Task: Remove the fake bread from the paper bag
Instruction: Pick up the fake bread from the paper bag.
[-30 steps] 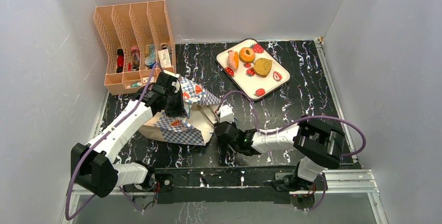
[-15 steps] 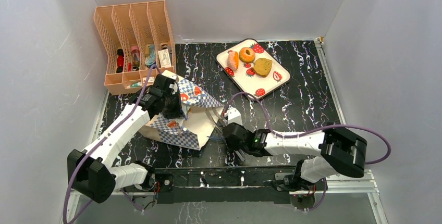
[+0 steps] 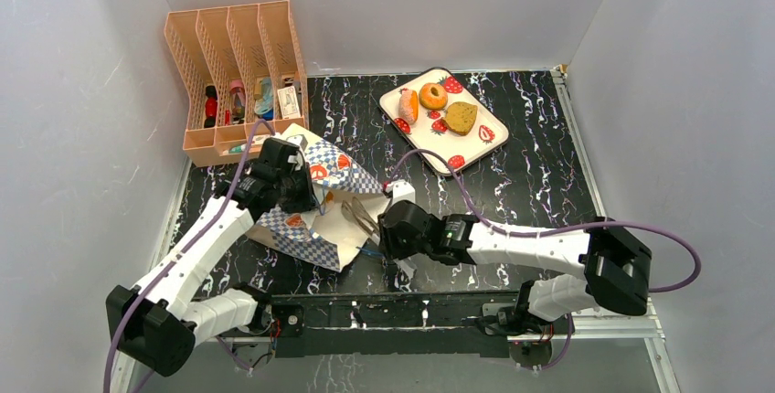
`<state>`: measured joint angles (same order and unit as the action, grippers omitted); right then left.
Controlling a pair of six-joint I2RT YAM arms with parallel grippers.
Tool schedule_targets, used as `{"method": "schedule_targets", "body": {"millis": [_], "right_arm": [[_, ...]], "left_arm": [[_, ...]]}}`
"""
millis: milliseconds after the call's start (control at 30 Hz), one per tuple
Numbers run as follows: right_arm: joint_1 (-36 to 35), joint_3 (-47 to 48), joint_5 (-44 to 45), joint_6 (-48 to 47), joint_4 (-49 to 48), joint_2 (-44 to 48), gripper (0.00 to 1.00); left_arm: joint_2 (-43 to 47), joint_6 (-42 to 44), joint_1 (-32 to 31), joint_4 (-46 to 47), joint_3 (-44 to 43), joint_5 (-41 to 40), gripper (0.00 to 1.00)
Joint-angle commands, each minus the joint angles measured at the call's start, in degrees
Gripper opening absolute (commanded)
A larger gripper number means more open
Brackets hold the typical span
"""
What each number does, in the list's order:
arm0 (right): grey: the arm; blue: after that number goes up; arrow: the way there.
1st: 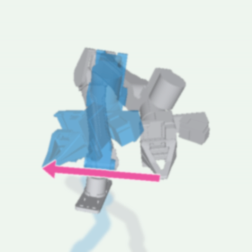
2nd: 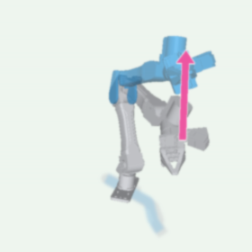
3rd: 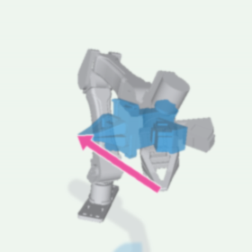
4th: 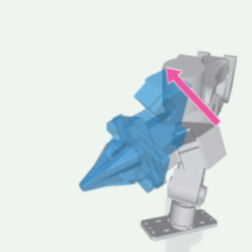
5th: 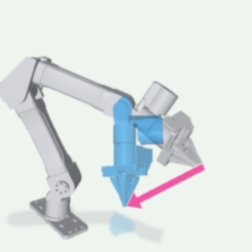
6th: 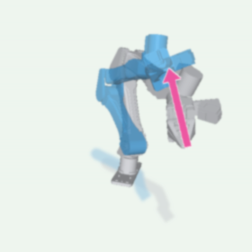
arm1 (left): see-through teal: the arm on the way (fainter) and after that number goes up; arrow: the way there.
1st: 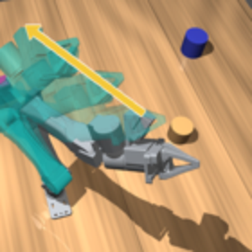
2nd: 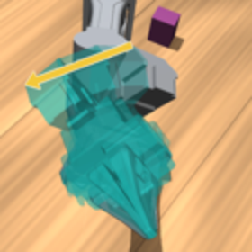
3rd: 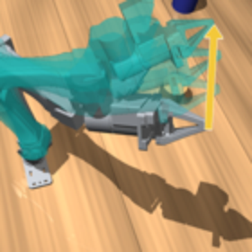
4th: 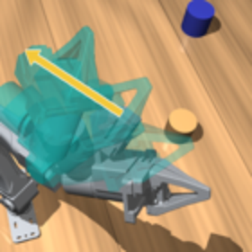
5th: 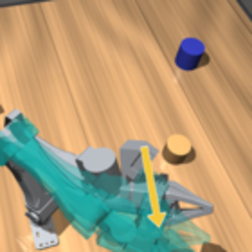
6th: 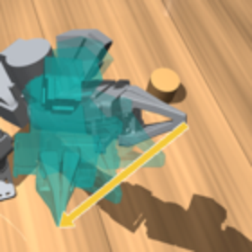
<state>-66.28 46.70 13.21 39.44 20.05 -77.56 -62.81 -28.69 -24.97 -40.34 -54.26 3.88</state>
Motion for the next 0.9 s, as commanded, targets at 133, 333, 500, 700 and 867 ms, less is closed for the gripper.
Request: {"method": "schedule_targets", "body": {"millis": [133, 333, 500, 700, 867], "right_arm": [[-0.3, 5.9, -6.3, 8.9, -1.8, 6.0, 0.27], [-0.2, 4.5, -9.5, 14.1, -1.9, 8.0, 0.26], [0.1, 3.4, -13.5, 18.8, -1.3, 10.5, 0.26], [2.0, -1.5, -17.9, 26.7, -2.3, 16.6, 0.26], [6.1, -10.0, -24.4, 34.5, -7.9, 21.8, 0.26]], "left_arm": [[8.9, -0.7, -0.2, 0.1, 2.8, 2.8, 0.00], [11.2, -1.7, -0.1, -0.9, 2.8, 2.8, 0.00], [13.2, -4.7, -0.2, -0.8, 3.1, 2.1, 0.00], [15.6, -7.8, -0.2, -2.4, 2.9, 0.3, 0.00], [19.2, -10.3, -0.2, -3.2, 3.8, -0.7, 0.00]]}}
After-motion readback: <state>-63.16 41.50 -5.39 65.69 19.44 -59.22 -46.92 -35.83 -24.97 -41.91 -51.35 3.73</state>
